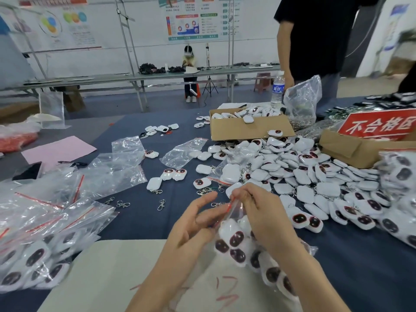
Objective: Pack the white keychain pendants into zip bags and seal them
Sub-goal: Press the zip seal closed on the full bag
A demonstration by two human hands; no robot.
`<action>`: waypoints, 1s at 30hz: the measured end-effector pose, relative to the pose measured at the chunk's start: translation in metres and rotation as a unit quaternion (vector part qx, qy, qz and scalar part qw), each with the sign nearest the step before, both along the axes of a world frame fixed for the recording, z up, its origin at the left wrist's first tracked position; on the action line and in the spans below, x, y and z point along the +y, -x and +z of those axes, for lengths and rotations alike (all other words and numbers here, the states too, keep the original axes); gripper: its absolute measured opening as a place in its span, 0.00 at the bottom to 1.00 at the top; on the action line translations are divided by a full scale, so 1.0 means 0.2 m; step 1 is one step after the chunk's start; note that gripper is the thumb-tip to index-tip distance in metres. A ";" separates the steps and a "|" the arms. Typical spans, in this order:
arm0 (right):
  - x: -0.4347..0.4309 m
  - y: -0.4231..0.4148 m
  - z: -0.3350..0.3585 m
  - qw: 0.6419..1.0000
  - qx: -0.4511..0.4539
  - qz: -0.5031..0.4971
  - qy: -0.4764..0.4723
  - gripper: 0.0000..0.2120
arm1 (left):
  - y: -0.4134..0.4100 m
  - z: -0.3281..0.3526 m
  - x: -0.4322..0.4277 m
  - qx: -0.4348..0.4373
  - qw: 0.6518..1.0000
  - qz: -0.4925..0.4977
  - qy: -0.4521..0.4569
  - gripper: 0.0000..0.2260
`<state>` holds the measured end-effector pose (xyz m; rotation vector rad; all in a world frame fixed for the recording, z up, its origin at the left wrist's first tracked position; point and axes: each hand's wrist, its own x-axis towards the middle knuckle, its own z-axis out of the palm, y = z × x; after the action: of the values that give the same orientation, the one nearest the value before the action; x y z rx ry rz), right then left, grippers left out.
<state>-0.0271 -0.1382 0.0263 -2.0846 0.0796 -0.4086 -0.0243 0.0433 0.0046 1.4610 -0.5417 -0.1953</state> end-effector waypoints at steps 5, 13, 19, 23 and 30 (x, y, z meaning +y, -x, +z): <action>0.03 0.06 0.11 0.988 -0.092 -0.043 -0.119 0.18 | 0.06 0.02 -0.04 -0.035 0.969 0.242 0.033 0.14; 0.05 0.15 0.30 0.952 -0.176 -0.047 -0.248 0.16 | 0.18 0.26 -0.08 -0.146 0.949 0.275 -0.046 0.08; 0.01 0.30 0.38 0.920 -0.214 -0.048 -0.324 0.14 | 0.23 0.50 -0.05 -0.208 0.946 0.236 -0.071 0.08; 0.03 0.41 0.41 0.929 -0.256 -0.012 -0.267 0.13 | 0.26 0.50 0.00 -0.208 0.945 0.251 -0.036 0.08; 0.03 0.36 0.18 0.935 -0.147 -0.033 -0.320 0.12 | 0.23 0.28 0.03 -0.129 0.969 0.209 -0.040 0.07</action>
<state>-0.0999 -0.1325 0.0621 -1.3668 0.0913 -0.6357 -0.0706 0.0490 0.0600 1.6561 -0.4251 0.3138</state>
